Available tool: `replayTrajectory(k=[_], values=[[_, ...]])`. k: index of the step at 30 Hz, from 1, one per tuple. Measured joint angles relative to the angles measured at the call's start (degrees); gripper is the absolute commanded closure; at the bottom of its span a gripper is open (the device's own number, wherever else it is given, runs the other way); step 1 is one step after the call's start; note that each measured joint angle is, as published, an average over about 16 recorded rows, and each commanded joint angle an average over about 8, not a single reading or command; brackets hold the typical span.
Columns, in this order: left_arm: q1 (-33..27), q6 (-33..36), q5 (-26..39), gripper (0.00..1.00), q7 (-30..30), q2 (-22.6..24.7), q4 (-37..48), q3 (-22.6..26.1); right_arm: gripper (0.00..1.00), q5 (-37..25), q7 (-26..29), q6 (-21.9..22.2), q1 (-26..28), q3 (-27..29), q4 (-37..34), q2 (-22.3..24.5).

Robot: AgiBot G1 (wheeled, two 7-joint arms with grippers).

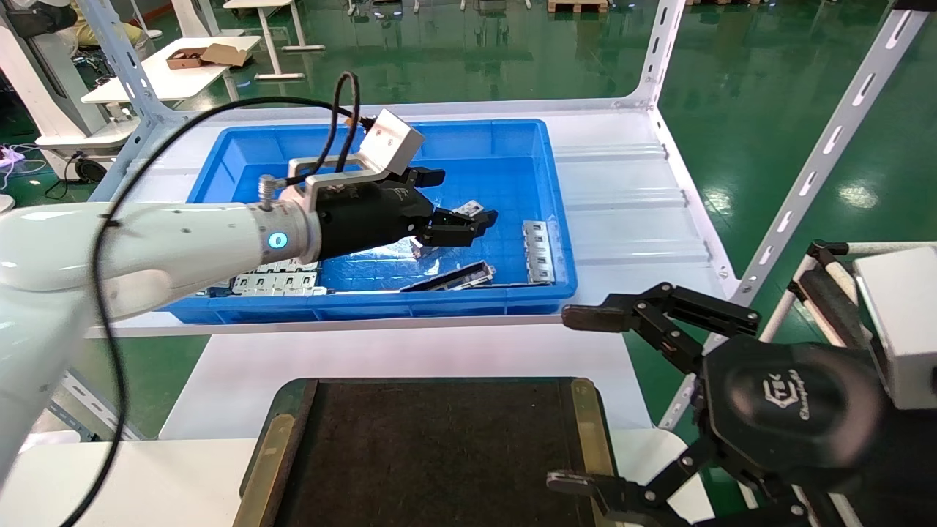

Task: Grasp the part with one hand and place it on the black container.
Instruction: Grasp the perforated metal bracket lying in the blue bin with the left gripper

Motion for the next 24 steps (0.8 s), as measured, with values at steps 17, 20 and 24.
replayTrajectory(k=[17,20,24], values=[[-3.0,-7.0,-1.0,1.0,6.8,6.5,16.7,0.8,1.0,0.0,0.0,0.0,0.0,0.0,0.0,0.0],[-3.0,-7.8,-1.9,1.0,7.5,6.7,17.6,1.1,1.0,0.0,0.0,0.0,0.0,0.0,0.0,0.0],[-2.8,-8.6,-3.1,1.0,7.9,6.8,18.4,1.6,1.0,0.0,0.0,0.0,0.0,0.0,0.0,0.0]])
